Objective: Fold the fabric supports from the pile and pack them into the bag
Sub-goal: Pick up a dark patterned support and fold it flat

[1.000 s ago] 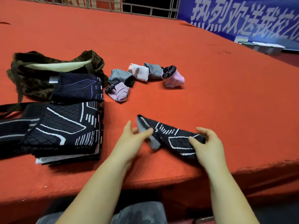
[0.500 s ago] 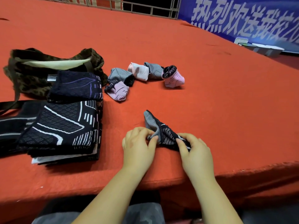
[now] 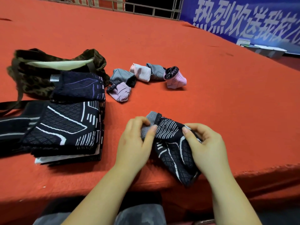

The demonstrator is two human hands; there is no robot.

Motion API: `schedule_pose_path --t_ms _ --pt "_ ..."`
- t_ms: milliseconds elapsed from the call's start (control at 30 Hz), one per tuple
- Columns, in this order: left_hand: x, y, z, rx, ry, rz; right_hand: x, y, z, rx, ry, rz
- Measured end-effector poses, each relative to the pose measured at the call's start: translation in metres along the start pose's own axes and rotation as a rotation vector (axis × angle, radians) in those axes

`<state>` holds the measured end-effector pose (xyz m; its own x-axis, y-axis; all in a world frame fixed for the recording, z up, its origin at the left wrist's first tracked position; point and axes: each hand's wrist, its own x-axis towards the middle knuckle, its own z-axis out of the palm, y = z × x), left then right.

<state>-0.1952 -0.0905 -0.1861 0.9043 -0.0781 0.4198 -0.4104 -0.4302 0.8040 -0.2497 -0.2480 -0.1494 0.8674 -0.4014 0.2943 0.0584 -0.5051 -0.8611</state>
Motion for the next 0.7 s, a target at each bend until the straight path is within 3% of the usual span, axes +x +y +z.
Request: schedule_pose_path --t_ms 167,333,700 --pt "-0.008 -0.004 0.006 0.17 0.021 -0.084 -0.005 -0.007 0.003 -0.008 -0.049 -0.039" --pt "-0.005 0.002 0.008 0.19 0.066 -0.098 -0.01 -0.011 0.002 -0.052 -0.115 -0.068" --pt "-0.001 0.002 0.007 0.371 0.018 -0.094 -0.011 -0.01 -0.003 -0.132 -0.171 -0.121"
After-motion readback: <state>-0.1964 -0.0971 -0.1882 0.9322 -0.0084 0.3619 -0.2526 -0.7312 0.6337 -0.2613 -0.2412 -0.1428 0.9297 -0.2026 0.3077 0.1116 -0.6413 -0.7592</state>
